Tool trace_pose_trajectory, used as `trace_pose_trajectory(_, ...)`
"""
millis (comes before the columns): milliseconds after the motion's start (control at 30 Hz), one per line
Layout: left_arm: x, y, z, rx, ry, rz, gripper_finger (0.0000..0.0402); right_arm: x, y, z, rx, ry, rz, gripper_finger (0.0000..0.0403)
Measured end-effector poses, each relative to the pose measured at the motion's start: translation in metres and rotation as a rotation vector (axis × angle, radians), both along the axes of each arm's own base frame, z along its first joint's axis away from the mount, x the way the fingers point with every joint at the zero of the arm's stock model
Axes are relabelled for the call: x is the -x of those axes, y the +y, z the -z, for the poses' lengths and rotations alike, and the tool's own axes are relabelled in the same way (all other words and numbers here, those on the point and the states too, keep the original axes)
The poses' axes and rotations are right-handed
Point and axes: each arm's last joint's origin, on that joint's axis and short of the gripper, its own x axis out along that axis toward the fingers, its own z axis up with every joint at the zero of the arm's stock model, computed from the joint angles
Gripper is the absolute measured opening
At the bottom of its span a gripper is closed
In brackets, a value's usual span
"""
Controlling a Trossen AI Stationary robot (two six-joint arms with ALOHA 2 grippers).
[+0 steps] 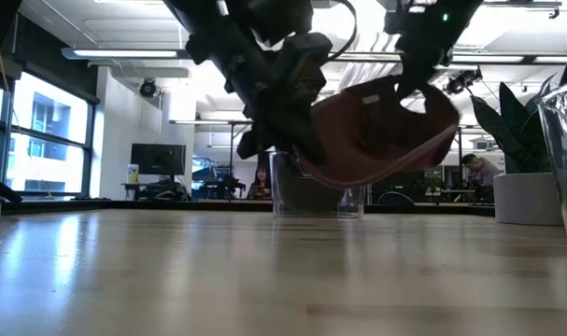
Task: Pick & Place hat
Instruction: Put the red cap into the bottom transparent bin
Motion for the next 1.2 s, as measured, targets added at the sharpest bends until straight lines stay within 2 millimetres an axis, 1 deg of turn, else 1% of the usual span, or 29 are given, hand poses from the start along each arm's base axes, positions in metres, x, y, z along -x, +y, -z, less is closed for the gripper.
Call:
trace_pose_trajectory(167, -0.003, 0.006, -0.003, 0.018, -0.038, -0.018, 0.0001, -0.004, 0.019, -0.011, -0.154, -0.067, -0.093, 0.0003)
trace_pose_trajectory(233, -0.005, 0.006, -0.005, 0.020, -0.065, -0.019, 0.0001, -0.008, 0.029, -0.012, -0.249, -0.118, -0.165, 0.0002)
trace_pose_trajectory(300, -0.006, 0.007, -0.006, 0.017, -0.092, -0.023, 0.0001, -0.012, 0.040, -0.008, -0.331, -0.154, -0.230, 0.0004)
trace_pose_trajectory(400, -0.009, 0.006, -0.009, 0.017, -0.127, -0.024, 0.0001, -0.020, 0.053, 0.005, -0.374, -0.154, -0.275, 0.0002)
trace_pose_trajectory(500, -0.010, 0.006, -0.011, 0.018, -0.150, -0.027, 0.0001, -0.030, 0.059, 0.021, -0.392, -0.110, -0.265, 0.0004)
trace_pose_trajectory(567, -0.011, 0.006, -0.012, 0.019, -0.164, -0.027, 0.0001, -0.037, 0.058, 0.031, -0.390, -0.078, -0.241, 0.0004)
trace_pose_trajectory(667, -0.011, 0.006, -0.013, 0.021, -0.173, -0.030, 0.0001, -0.047, 0.053, 0.047, -0.385, -0.026, -0.194, 0.0001)
trace_pose_trajectory(767, -0.011, 0.007, -0.012, 0.020, -0.168, -0.031, 0.0001, -0.056, 0.048, 0.064, -0.416, 0.035, -0.170, 0.0007)
trace_pose_trajectory(867, -0.010, 0.006, -0.011, 0.017, -0.163, -0.024, 0.0001, -0.060, 0.044, 0.074, -0.465, 0.084, -0.190, 0.0030)
trace_pose_trajectory(967, -0.011, 0.006, -0.011, 0.014, -0.165, -0.019, 0.0001, -0.058, 0.041, 0.073, -0.499, 0.094, -0.217, 0.0072)
trace_pose_trajectory(1100, -0.012, 0.006, -0.013, 0.009, -0.186, -0.014, 0.0001, -0.047, 0.039, 0.055, -0.562, 0.038, -0.258, 0.0139)
trace_pose_trajectory(1200, -0.012, 0.006, -0.016, 0.008, -0.201, -0.010, 0.0001, -0.033, 0.042, 0.038, -0.642, -0.004, -0.316, 0.0183)
